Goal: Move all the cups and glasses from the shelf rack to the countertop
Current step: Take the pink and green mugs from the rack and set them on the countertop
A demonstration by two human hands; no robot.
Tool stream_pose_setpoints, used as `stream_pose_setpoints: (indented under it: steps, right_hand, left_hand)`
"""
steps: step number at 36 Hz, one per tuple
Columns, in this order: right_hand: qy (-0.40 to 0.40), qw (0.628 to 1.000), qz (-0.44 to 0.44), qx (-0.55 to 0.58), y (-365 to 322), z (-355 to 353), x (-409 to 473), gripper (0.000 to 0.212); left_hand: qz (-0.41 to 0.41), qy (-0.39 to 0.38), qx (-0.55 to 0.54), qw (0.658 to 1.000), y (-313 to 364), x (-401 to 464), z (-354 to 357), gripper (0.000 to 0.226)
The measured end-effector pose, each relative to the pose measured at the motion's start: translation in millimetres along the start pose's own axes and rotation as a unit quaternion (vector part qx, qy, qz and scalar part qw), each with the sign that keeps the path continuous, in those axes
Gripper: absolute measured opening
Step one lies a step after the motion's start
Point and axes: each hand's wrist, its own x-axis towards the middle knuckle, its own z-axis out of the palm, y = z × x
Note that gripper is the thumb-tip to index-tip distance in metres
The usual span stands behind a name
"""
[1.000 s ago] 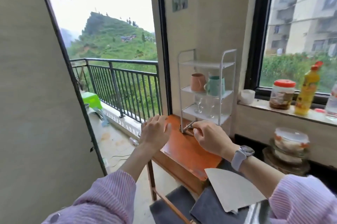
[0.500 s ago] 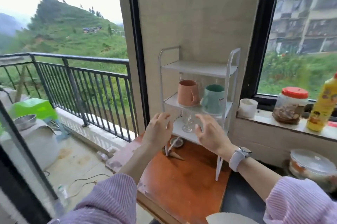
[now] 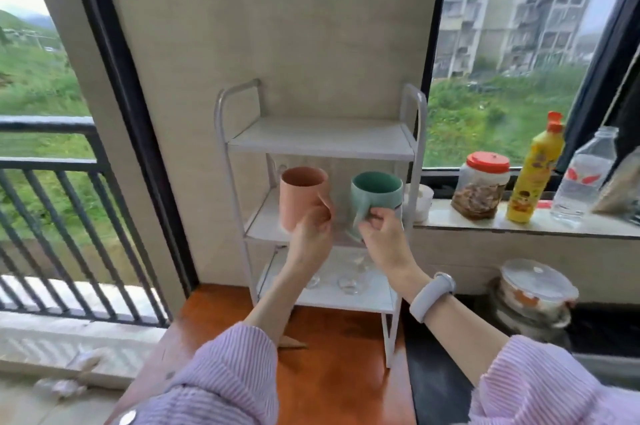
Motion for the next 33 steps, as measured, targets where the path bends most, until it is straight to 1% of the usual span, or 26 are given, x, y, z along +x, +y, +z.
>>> stream_pose_setpoints:
  steps: [3,6,9,12,14,16,19,20,23,26,30,33]
  right_hand:
    - [-0.013,1.0,0.012,-0.005,-2.4,3.1,2.5,0.016]
    - [-0.017,1.0,0.024,0.005,-3.7,3.5,4.6,0.012]
    - [-0.011,1.0,0.027,0.007,-3.1,2.0,5.2,0.018]
    - [-0.006,0.998,0.035,0.045,1.1,-0.2,2.9,0.018]
    - [-0.011,0.994,0.058,0.095,4.4,-2.0,1.6,0.018]
    - [-0.011,0.99,0.073,0.121,6.7,-3.6,0.9,0.015]
    - [0.002,0.99,0.074,0.122,8.2,-4.1,0.4,0.018]
    - [0.01,0.99,0.073,0.116,9.2,-4.0,1.1,0.019]
    - [0.037,0.994,0.069,0.08,11.3,-4.1,4.2,0.025]
    - [0.054,0.994,0.064,0.064,12.3,-3.2,6.7,0.03]
    - [0.065,0.993,0.065,0.077,13.8,-3.1,8.2,0.032]
    - [0.061,0.989,0.069,0.119,13.2,-2.8,7.7,0.026]
  left_hand:
    - [-0.005,0.012,-0.038,0.999,-9.3,9.3,3.1,0.012]
    - [-0.012,0.005,-0.043,0.999,-12.5,16.5,6.5,0.016]
    - [-0.022,0.012,-0.043,0.999,-8.6,18.7,13.1,0.013]
    - [-0.032,0.027,-0.034,0.999,-7.7,19.9,13.6,0.016]
    - [-0.019,0.046,-0.035,0.998,-9.0,18.6,8.5,0.02]
    - [0.003,0.061,-0.037,0.997,-10.2,14.7,2.6,0.023]
    - [-0.004,0.052,-0.073,0.996,-10.2,5.5,-1.4,0.012]
    - [-0.014,0.05,-0.082,0.995,-10.0,2.8,-0.8,0.012]
    - [-0.02,0.054,-0.077,0.995,-8.1,-0.4,2.1,0.016]
    - [-0.009,0.083,-0.062,0.995,-7.6,0.9,1.4,0.024]
    - [-0.036,0.098,-0.067,0.992,-8.6,1.7,1.0,0.031]
    - [-0.061,0.106,-0.069,0.99,-9.1,-0.1,1.9,0.032]
